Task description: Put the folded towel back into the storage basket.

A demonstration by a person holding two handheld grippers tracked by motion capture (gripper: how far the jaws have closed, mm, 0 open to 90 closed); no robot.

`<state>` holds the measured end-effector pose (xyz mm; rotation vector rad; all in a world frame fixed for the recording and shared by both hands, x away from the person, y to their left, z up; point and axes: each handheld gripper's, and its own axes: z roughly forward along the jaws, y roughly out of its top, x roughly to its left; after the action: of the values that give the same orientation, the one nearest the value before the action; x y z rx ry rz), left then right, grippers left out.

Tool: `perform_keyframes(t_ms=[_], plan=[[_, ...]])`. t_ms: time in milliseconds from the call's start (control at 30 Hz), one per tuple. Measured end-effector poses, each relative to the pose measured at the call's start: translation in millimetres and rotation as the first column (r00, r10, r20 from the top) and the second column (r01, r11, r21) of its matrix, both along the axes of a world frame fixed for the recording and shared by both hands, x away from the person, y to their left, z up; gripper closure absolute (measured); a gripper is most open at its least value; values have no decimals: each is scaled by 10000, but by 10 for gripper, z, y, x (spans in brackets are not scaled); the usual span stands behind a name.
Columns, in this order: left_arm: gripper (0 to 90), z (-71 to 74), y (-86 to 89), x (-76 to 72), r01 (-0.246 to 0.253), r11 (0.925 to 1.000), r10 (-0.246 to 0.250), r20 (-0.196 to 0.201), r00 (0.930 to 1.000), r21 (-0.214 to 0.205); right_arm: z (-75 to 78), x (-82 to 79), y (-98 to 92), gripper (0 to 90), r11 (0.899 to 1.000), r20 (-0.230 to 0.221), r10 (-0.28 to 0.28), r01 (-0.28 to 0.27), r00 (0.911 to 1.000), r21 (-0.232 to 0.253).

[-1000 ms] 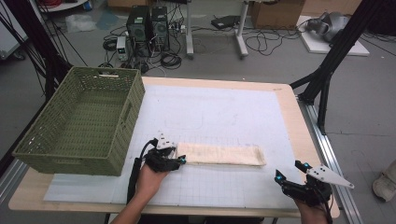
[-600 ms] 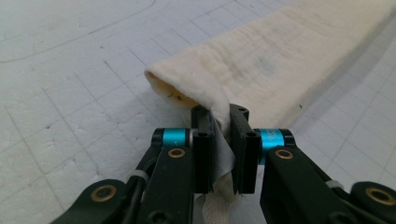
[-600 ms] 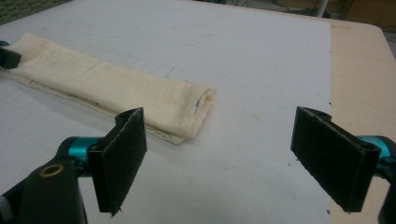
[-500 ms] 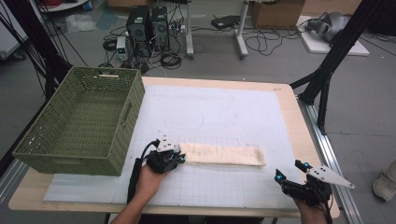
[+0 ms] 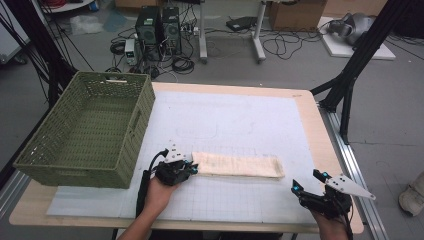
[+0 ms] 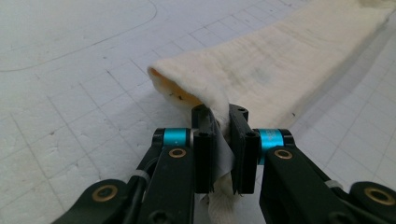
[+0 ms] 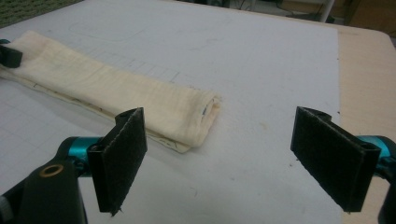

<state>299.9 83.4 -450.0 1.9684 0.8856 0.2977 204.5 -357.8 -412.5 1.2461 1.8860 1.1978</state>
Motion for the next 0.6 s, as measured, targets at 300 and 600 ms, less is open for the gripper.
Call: perform_keyframes(t_ms=[300,600], plan=[[812,4,13,-7,-37,9999,38,76,10000,-118,-66,154,30,193,9999,-338,-72,75,9994,70],[811,10,35,-18,-60,9998,61,82,9999,-205,-133,298,62,240,10000,-668,1,-6,9978,-77]])
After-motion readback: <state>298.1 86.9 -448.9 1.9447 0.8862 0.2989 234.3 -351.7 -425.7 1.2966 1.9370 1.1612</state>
